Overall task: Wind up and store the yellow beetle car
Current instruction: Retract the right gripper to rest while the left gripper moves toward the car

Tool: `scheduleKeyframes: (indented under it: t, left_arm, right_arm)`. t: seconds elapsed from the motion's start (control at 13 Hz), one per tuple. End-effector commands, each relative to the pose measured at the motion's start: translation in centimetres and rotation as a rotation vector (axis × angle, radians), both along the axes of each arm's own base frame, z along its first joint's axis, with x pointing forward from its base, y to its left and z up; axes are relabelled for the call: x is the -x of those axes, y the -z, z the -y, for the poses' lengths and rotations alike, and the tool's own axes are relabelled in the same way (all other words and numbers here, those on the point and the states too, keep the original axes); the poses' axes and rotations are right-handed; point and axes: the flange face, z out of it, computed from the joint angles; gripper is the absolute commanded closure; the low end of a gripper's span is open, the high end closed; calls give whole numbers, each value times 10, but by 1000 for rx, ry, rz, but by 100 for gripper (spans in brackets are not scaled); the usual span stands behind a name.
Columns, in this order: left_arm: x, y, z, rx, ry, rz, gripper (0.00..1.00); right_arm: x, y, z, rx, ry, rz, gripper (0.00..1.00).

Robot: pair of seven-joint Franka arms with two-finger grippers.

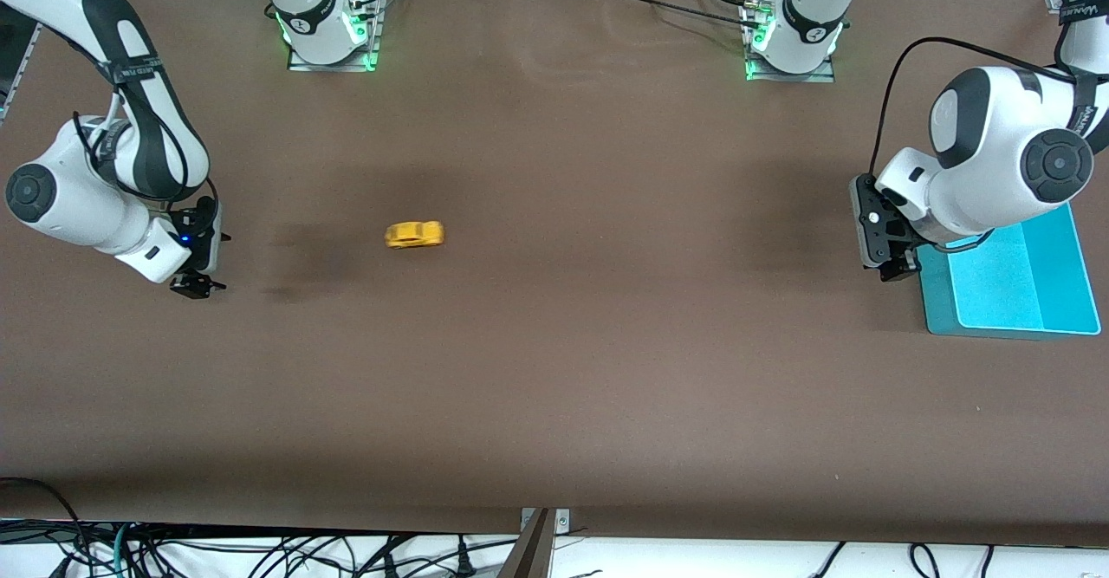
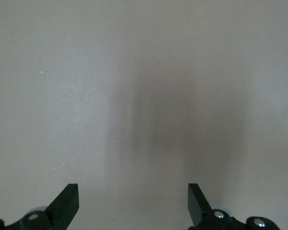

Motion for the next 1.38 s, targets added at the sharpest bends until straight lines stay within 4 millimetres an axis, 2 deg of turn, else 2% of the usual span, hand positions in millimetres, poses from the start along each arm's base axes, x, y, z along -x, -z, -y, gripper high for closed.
scheduleKeyframes:
  t: [0.0,0.31,0.61,0.84,1.15,1.3]
  left_arm:
    - [13,16,-16,-23,13,-9,0]
    - [22,34,-15,-20,38,-3,0]
    - [29,45,-16,-9,95,14,0]
    - [49,62,-20,-6,86,-1,0]
    - [66,78,-21,5,74,-10,0]
    - [74,82,2,20,103,-13,0]
  right_arm:
    - [-8,-74,-18,-4,64,35,0]
    - [7,-182,-47,-2,170,114,0]
    - [23,-254,-52,4,449,122,0]
    - [25,-285,-57,-7,679,137,0]
    - [38,-299,-87,-10,1068,78,0]
    - [43,-302,-99,5,1234,33,0]
